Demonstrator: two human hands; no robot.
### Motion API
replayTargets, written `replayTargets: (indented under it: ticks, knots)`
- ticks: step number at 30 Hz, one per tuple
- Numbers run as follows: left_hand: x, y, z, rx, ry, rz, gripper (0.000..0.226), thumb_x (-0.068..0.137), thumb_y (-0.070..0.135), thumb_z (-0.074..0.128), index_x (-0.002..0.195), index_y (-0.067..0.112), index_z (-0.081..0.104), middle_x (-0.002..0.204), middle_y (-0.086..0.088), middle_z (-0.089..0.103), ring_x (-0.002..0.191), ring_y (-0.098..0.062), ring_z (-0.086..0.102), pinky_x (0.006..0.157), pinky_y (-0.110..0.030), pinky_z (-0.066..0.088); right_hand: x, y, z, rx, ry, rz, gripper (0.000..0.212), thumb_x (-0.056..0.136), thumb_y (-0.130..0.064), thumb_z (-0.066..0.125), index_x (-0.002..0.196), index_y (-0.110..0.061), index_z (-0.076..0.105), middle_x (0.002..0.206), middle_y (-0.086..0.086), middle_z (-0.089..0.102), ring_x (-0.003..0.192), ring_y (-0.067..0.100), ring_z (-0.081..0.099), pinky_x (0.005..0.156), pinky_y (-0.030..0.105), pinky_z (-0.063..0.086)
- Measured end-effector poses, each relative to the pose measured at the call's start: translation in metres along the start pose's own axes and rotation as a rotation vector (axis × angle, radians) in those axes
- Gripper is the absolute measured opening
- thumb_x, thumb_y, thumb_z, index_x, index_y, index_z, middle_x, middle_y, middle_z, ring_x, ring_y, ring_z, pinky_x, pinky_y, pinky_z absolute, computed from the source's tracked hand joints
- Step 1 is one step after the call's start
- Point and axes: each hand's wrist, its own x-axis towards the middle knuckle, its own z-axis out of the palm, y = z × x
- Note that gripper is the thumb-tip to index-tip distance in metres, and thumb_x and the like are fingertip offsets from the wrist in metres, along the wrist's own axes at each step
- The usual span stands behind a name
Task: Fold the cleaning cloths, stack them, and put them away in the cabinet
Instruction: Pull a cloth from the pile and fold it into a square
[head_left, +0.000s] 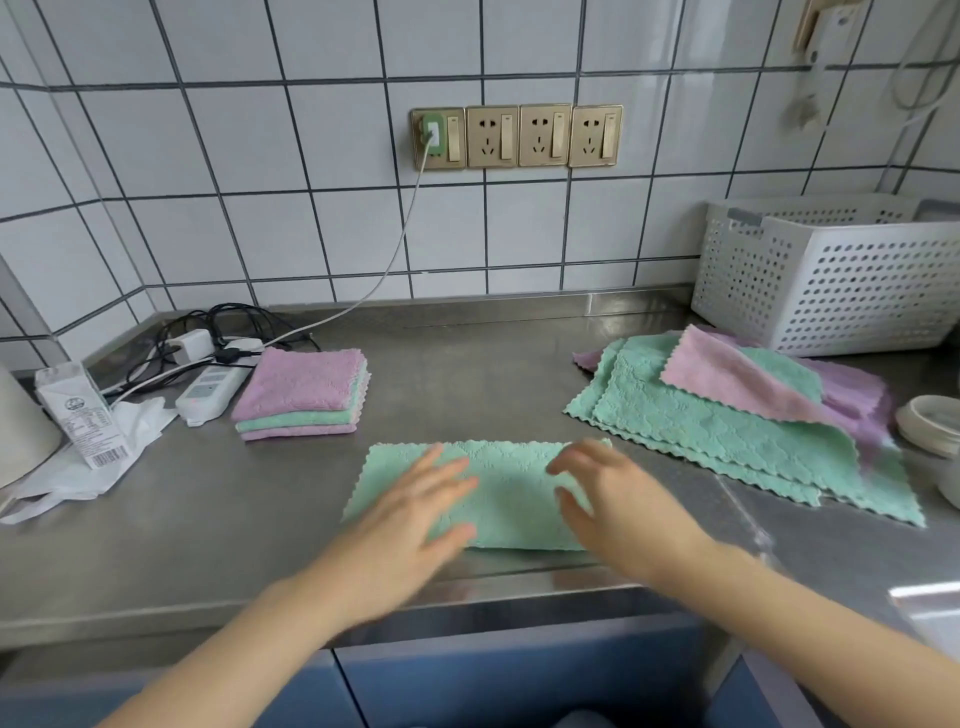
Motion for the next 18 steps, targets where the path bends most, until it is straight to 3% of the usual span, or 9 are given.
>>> replayTargets:
  ticks: [2, 5, 10, 14, 18]
  knots:
    - [-0.009, 0.011, 0.008, 0.151, -0.243, 0.049, 0.069, 0.089, 0.064, 0.024, 0.150, 0.034, 0.013, 0.153, 0.026, -0.012, 0.136, 0.005, -0.030, 0.116, -0.024, -0.010, -0.011, -0.013, 0.016, -0.015, -0.024, -0.193, 0.032, 0.091, -0.021, 0.044, 0.116, -0.014, 0.062, 0.117, 0.001, 0.060, 0.104, 0.021, 0.059, 0.092, 0.026, 0.045]
    - [-0.021, 0.005, 0.012, 0.203, -0.347, -0.007, 0.084, 0.075, 0.076, 0.005, 0.150, 0.038, -0.002, 0.152, 0.026, -0.023, 0.133, 0.005, -0.036, 0.118, -0.029, -0.013, -0.025, -0.013, 0.031, -0.003, -0.087, -0.299, 0.034, 0.091, -0.023, 0.039, 0.115, -0.016, 0.063, 0.117, 0.000, 0.062, 0.105, 0.020, 0.060, 0.092, 0.031, 0.049]
    - [-0.045, -0.020, 0.009, 0.248, -0.329, -0.059, 0.079, 0.073, 0.079, 0.001, 0.144, 0.047, -0.010, 0.149, 0.030, -0.024, 0.133, 0.009, -0.033, 0.114, -0.026, -0.016, -0.043, 0.005, 0.029, -0.050, -0.042, -0.294, 0.034, 0.091, -0.021, 0.041, 0.116, -0.022, 0.064, 0.119, -0.008, 0.062, 0.103, 0.012, 0.061, 0.088, 0.024, 0.051]
    - [-0.064, -0.036, 0.001, 0.272, -0.279, -0.165, 0.079, 0.073, 0.079, 0.000, 0.142, 0.045, -0.016, 0.148, 0.027, -0.027, 0.132, 0.010, -0.032, 0.115, -0.022, -0.014, -0.055, 0.022, 0.019, -0.074, -0.019, -0.246, 0.031, 0.085, -0.016, 0.050, 0.110, -0.024, 0.067, 0.114, -0.011, 0.065, 0.098, 0.008, 0.063, 0.081, 0.020, 0.053]
    - [-0.068, -0.039, -0.001, 0.282, -0.233, -0.277, 0.106, 0.059, 0.088, -0.014, 0.148, 0.031, -0.013, 0.152, 0.018, -0.024, 0.140, -0.003, -0.024, 0.116, -0.027, -0.010, -0.055, 0.035, 0.013, -0.096, 0.007, -0.218, 0.016, 0.087, -0.021, 0.057, 0.099, -0.023, 0.068, 0.103, -0.011, 0.065, 0.091, 0.011, 0.063, 0.072, 0.025, 0.055]
